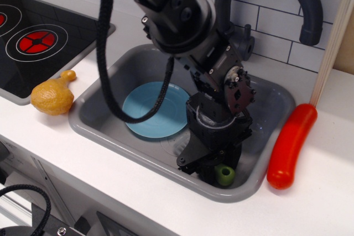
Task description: Put spatula on plate sink
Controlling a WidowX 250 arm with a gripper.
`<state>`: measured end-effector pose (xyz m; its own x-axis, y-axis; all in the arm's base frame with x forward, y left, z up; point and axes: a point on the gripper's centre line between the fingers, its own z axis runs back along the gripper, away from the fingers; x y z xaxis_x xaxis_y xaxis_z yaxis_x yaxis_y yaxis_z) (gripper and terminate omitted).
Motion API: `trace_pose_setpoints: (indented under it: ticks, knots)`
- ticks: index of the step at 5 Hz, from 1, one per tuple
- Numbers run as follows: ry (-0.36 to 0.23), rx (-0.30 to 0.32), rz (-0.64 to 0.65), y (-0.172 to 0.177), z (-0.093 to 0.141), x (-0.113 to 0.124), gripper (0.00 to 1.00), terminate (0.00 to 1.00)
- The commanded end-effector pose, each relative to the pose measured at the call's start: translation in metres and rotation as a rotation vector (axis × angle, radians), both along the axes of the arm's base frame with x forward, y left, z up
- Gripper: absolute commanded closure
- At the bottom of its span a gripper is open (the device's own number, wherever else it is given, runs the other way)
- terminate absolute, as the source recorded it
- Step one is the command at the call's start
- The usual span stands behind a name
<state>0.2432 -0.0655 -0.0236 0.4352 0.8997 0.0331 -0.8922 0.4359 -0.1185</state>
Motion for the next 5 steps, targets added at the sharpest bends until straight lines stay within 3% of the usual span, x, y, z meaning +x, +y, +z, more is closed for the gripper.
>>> trace_pose_setpoints:
  ticks: [1, 2, 3, 5]
  knots:
    - [0.003, -0.057, 0.05, 0.0, 0.021, 0.004, 1.0, 0.0]
    - [-0.022, -0.061, 0.068, 0.002, 0.037, 0.008, 1.0, 0.0]
    - [-0.11, -0.027, 0.005, 0.015, 0.048, 0.019, 1.0, 0.0]
    - [-0.031, -0.029, 0.038, 0.06, 0.035, 0.027, 1.0, 0.0]
